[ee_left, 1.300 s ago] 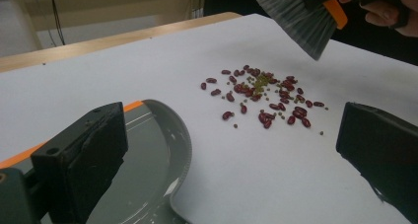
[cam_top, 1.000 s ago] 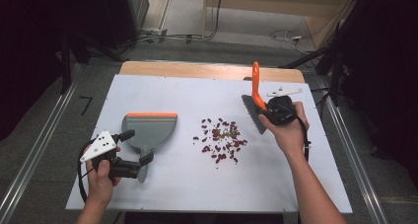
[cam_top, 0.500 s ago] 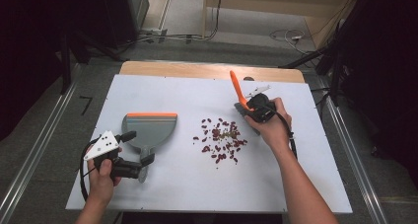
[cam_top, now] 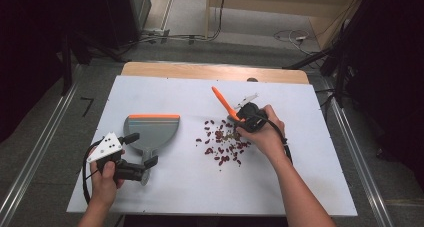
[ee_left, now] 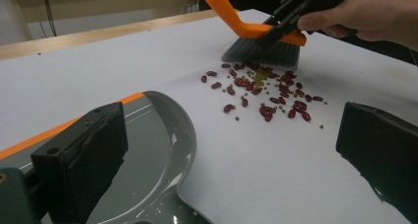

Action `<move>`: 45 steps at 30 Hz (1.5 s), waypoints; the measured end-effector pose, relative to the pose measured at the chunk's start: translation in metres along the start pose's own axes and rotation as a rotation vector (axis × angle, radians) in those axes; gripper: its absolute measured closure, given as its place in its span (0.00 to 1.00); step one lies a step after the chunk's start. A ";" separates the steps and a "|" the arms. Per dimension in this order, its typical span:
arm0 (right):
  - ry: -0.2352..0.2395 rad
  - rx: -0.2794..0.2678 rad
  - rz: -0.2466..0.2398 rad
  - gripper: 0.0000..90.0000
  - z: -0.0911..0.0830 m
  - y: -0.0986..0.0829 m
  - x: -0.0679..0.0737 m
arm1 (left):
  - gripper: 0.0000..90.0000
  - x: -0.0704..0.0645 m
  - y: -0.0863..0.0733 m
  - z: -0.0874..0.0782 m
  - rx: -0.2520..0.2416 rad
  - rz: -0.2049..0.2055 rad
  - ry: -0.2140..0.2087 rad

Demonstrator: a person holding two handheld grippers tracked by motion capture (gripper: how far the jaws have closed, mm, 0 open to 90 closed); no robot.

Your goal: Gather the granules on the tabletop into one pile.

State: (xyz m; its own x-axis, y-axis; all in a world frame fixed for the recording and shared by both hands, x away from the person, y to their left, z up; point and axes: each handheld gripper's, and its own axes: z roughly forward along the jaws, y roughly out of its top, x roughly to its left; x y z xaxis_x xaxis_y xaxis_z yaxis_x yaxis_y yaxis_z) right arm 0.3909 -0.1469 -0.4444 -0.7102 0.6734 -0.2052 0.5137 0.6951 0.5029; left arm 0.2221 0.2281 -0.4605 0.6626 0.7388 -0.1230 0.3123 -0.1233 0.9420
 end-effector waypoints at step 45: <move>0.012 -0.063 -0.073 0.76 -0.017 0.021 0.018 | 0.00 -0.004 0.002 0.003 -0.004 0.017 -0.001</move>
State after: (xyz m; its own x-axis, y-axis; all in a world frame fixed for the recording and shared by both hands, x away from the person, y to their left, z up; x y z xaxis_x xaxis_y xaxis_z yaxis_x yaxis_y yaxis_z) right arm 0.3802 -0.1244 -0.4232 -0.7506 0.6181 -0.2336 0.4291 0.7247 0.5392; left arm 0.2224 0.2228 -0.4595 0.6687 0.7357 -0.1074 0.2985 -0.1334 0.9450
